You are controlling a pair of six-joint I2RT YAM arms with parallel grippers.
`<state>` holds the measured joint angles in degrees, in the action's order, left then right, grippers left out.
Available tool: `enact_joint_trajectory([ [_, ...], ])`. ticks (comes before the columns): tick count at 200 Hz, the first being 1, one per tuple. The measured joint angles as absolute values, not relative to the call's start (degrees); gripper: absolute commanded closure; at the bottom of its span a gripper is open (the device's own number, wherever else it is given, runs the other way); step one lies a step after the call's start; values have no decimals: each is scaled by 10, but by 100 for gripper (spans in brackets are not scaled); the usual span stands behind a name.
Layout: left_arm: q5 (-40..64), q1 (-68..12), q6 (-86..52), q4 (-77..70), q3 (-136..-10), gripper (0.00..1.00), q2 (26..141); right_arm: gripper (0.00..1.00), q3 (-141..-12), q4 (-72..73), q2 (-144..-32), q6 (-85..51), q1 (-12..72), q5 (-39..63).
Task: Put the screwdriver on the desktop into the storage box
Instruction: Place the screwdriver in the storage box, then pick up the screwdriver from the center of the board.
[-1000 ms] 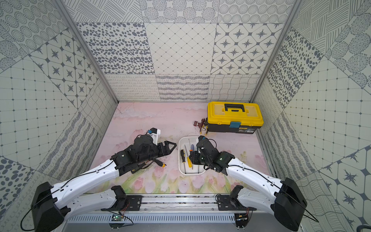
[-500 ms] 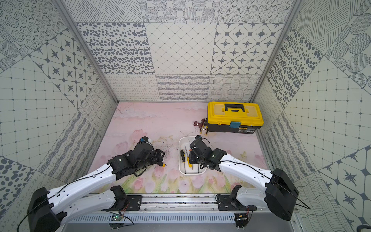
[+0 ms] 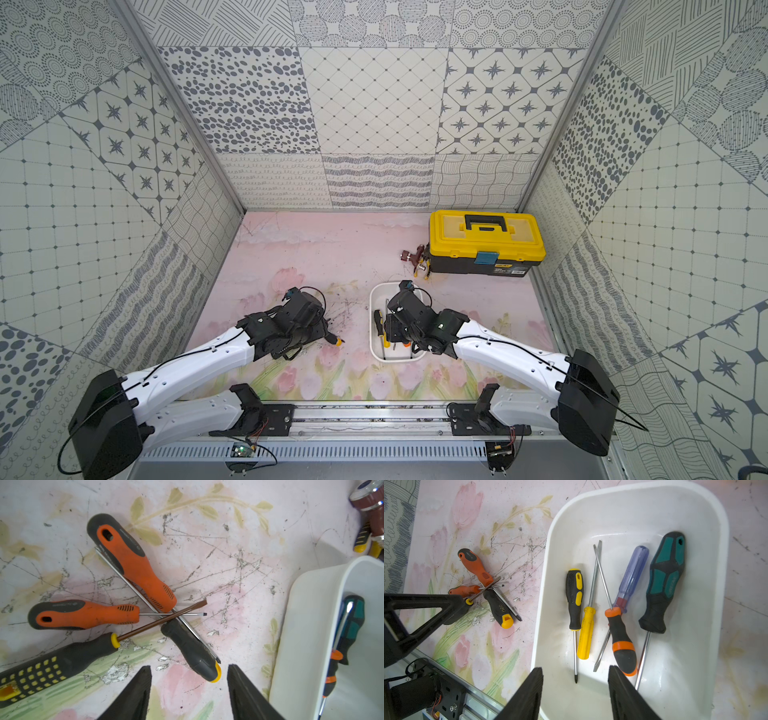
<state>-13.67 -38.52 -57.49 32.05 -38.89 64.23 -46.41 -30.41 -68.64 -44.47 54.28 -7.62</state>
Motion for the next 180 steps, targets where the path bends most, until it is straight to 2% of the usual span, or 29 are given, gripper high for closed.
enact_joint_trajectory([
  [49, -159, -375, -586, 354, -391, 27, 660, 46, -464, -307, -685, -444, 544, -76],
  [91, -185, -358, -590, 371, -380, 22, 655, 46, -464, -307, -681, -444, 545, -76],
  [134, -188, -341, -589, 370, -384, 25, 665, 48, -464, -307, -675, -444, 547, -75],
  [180, -190, -312, -587, 354, -428, 35, 702, 50, -464, -307, -675, -443, 547, -74],
])
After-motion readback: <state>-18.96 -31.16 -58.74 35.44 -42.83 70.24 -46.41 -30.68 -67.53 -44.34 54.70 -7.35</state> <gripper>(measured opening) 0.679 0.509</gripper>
